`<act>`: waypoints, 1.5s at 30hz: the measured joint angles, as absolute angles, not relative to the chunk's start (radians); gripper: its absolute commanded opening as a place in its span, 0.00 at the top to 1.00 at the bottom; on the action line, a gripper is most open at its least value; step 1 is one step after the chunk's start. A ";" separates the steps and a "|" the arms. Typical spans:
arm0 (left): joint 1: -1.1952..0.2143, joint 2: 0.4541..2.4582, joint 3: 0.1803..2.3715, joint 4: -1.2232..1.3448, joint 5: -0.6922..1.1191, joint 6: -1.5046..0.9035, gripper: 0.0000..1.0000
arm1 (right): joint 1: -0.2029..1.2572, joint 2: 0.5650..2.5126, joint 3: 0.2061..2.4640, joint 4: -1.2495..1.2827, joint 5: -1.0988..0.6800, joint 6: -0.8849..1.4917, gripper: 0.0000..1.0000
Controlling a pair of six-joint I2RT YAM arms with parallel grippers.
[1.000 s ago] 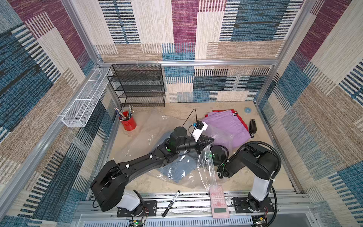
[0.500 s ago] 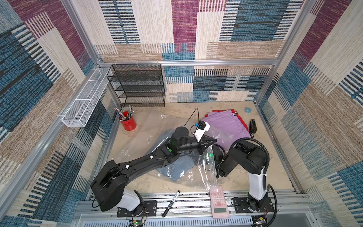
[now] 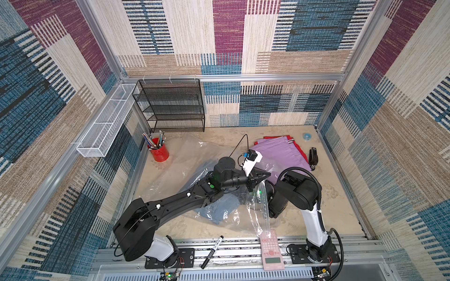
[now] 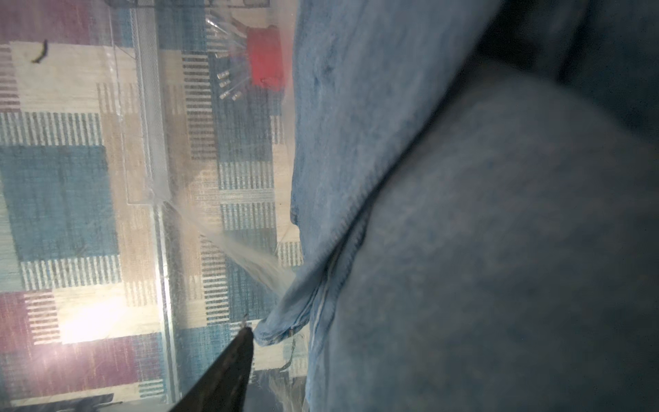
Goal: Take the trousers out of the vacuum bag
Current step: Take out the trousers from the vacuum bag.
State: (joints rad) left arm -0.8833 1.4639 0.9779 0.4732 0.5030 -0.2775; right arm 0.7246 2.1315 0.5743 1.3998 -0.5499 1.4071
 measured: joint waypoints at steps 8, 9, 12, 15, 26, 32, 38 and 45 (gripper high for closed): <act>-0.889 1.460 0.978 0.473 0.503 -0.277 1.00 | 0.724 2.156 0.605 1.392 -0.547 1.394 0.58; -0.890 1.458 0.978 0.472 0.503 -0.277 1.00 | 0.725 2.162 0.606 1.393 -0.546 1.394 0.60; -0.891 1.446 0.977 0.473 0.503 -0.273 1.00 | 0.724 2.173 0.607 1.404 -0.546 1.399 0.72; -0.891 1.436 0.969 0.473 0.503 -0.270 1.00 | 0.725 2.176 0.606 1.410 -0.541 1.406 0.81; -0.892 1.429 0.957 0.473 0.499 -0.262 1.00 | 0.719 2.131 0.534 1.413 -0.541 1.420 0.96; -0.892 1.427 0.946 0.474 0.492 -0.258 1.00 | 0.688 2.003 0.434 1.399 -0.580 1.409 0.96; -0.892 1.423 0.945 0.473 0.475 -0.253 1.00 | 0.624 1.821 0.364 1.278 -0.643 1.343 0.97; -0.890 1.418 0.949 0.464 0.471 -0.224 1.00 | 0.578 1.580 0.340 0.920 -0.689 1.165 0.95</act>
State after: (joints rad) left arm -0.8902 1.4178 0.9489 0.4644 0.4713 -0.2245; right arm 0.5777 1.5799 0.3401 0.9203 -0.6891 1.1648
